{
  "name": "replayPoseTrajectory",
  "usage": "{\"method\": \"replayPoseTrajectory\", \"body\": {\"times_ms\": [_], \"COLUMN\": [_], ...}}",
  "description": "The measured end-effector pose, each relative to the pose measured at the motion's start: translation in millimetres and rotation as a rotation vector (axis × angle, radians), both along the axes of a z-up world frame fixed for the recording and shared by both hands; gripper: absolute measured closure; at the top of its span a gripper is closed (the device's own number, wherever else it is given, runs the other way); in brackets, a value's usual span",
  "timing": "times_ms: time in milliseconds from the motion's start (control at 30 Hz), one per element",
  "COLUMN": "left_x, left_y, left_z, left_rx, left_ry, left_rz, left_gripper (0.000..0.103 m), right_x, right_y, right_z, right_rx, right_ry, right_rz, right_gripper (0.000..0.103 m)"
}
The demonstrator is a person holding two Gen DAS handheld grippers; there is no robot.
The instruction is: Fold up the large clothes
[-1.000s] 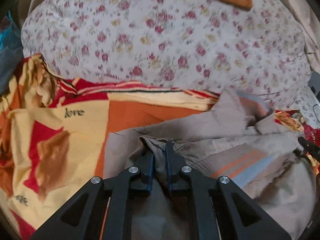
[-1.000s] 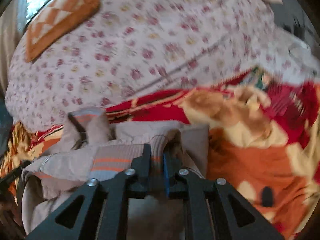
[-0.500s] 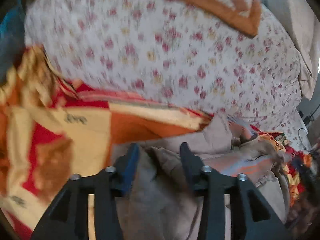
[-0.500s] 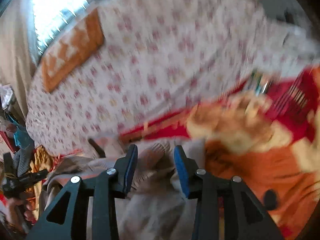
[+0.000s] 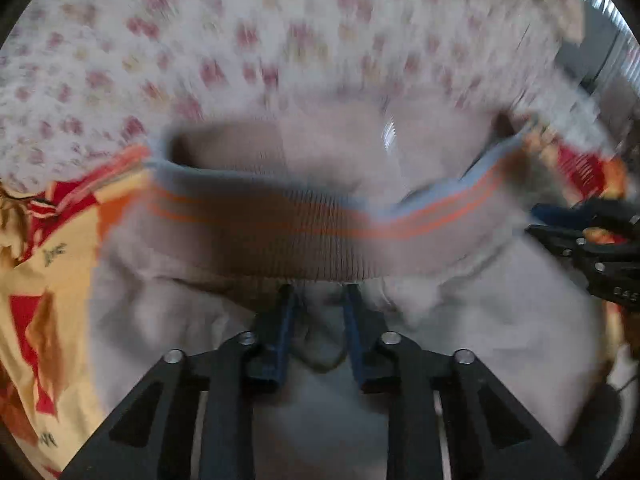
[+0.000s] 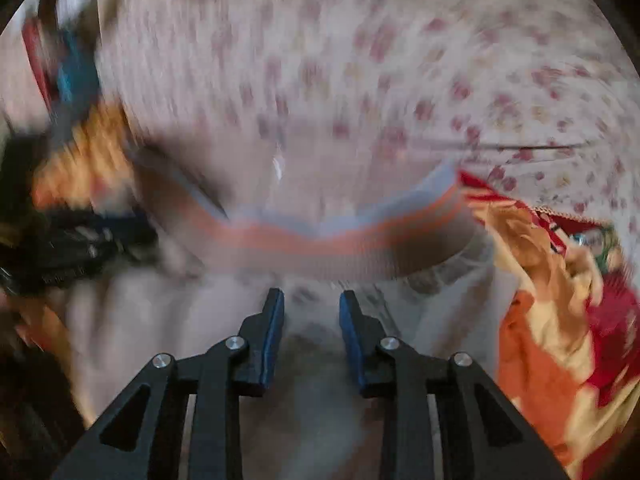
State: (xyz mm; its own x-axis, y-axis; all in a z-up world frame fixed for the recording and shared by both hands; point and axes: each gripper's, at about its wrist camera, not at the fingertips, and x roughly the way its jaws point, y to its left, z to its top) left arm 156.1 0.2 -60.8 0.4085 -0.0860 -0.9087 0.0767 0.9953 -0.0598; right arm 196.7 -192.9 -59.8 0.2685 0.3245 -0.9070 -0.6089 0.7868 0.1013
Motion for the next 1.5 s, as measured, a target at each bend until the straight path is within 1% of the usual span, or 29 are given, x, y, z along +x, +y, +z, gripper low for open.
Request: {"method": "replayPoseTrajectory", "body": {"times_ms": [33, 67, 133, 167, 233, 267, 300, 367, 433, 533, 600, 667, 733, 800, 833, 900, 967, 1000, 1033, 1100, 1133, 1200, 1233, 1300, 1333, 1367, 1400, 1433, 1500], "left_x": [5.3, 12.6, 25.5, 33.2, 47.5, 53.5, 57.4, 63.7, 67.9, 78.3, 80.2, 76.1, 68.1, 61.0, 53.1, 31.7, 0.3, -12.7, -28.8, -55.2, -71.2, -104.2, -116.9, -127.5, -128.0, -129.8, -128.6, -126.4, -123.9], "left_y": [0.5, 4.4, 14.0, 21.5, 43.7, 53.1, 61.5, 81.1, 86.8, 85.5, 90.8, 104.4, 122.1, 135.3, 138.7, 135.5, 126.7, 118.7, 113.1, 91.2, 84.0, 67.2, 61.6, 62.2, 69.2, 79.6, 88.3, 95.7, 100.0], "left_z": [-6.5, -10.1, -8.0, -6.4, -8.7, -11.2, -14.7, -26.4, -28.5, -28.6, -30.1, -28.9, -28.3, -22.0, -12.2, 13.5, 36.9, 47.5, 55.4, 57.8, 57.0, 51.1, 40.5, 10.4, -0.2, 2.7, 6.4, 8.3, 11.5], "left_rx": [0.027, 0.044, 0.079, 0.113, 0.102, 0.121, 0.136, 0.068, 0.057, 0.099, 0.062, -0.036, -0.133, -0.161, -0.128, -0.080, -0.112, -0.136, -0.159, -0.164, -0.152, -0.078, -0.011, 0.123, 0.125, 0.065, 0.039, 0.033, 0.046], "left_ry": [-0.002, -0.022, -0.075, -0.108, -0.143, -0.157, -0.172, -0.169, -0.187, -0.197, -0.194, -0.206, -0.188, -0.163, -0.174, -0.224, -0.262, -0.275, -0.278, -0.240, -0.219, -0.192, -0.180, -0.111, -0.090, -0.122, -0.124, -0.119, -0.105], "left_rz": [0.005, 0.016, 0.062, 0.098, 0.182, 0.220, 0.252, 0.307, 0.326, 0.314, 0.310, 0.298, 0.286, 0.283, 0.280, 0.263, 0.244, 0.222, 0.190, 0.101, 0.039, -0.101, -0.169, -0.208, -0.200, -0.187, -0.154, -0.111, -0.098], "left_gripper": [0.088, 0.088, 0.088, 0.088, 0.089, 0.089, 0.090, 0.090, 0.090, 0.090, 0.090, 0.090, 0.090, 0.090, 0.090, 0.090, 0.089, 0.085, 0.081, 0.080, 0.080, 0.080, 0.080, 0.081, 0.081, 0.081, 0.081, 0.081, 0.081], "right_x": [9.1, 16.5, 37.1, 47.1, 70.6, 81.5, 89.9, 101.0, 104.1, 109.1, 116.1, 124.7, 124.1, 121.0, 116.9, 102.9, 83.1, 67.6, 57.2, 27.9, 7.8, -29.0, -46.1, -61.7, -60.5, -57.0, -55.1, -51.8, -47.0], "right_y": [8.1, 11.7, 11.4, 8.3, -4.4, -12.9, -19.7, -32.9, -38.7, -43.8, -55.5, -73.7, -87.9, -104.7, -115.0, -130.5, -143.3, -145.5, -143.8, -132.7, -125.7, -112.5, -116.5, -124.5, -128.9, -140.6, -151.5, -156.5, -163.8], "right_z": [-14.9, -23.0, -32.0, -33.4, -37.5, -41.1, -43.8, -52.2, -58.0, -62.3, -67.7, -75.7, -78.4, -75.3, -67.3, -42.9, -14.3, 2.4, 12.4, 23.7, 24.7, 19.8, 14.0, -9.0, -24.8, -39.2, -39.1, -38.2, -30.6], "right_rx": [-0.070, -0.092, -0.095, -0.075, -0.022, 0.013, 0.036, 0.099, 0.154, 0.192, 0.264, 0.365, 0.448, 0.510, 0.504, 0.499, 0.508, 0.494, 0.484, 0.431, 0.396, 0.310, 0.250, 0.159, 0.119, 0.109, 0.147, 0.147, 0.144], "right_ry": [0.048, 0.051, 0.020, 0.006, -0.026, -0.023, -0.020, -0.014, -0.021, -0.025, 0.020, 0.080, 0.123, 0.160, 0.142, 0.078, 0.005, -0.031, -0.046, -0.038, -0.036, -0.051, -0.068, -0.048, -0.014, 0.011, 0.001, 0.005, 0.025], "right_rz": [0.035, 0.048, 0.014, -0.017, -0.116, -0.166, -0.205, -0.271, -0.292, -0.298, -0.314, -0.340, -0.360, -0.391, -0.412, -0.430, -0.418, -0.404, -0.379, -0.279, -0.208, -0.081, -0.040, -0.019, -0.043, -0.080, -0.114, -0.144, -0.182], "right_gripper": [0.074, 0.075, 0.075, 0.075, 0.079, 0.081, 0.092, 0.096, 0.096, 0.097, 0.098, 0.102, 0.103, 0.103, 0.102, 0.095, 0.087, 0.081, 0.078, 0.078, 0.078, 0.078, 0.078, 0.078, 0.078, 0.078, 0.078, 0.078, 0.078]}}
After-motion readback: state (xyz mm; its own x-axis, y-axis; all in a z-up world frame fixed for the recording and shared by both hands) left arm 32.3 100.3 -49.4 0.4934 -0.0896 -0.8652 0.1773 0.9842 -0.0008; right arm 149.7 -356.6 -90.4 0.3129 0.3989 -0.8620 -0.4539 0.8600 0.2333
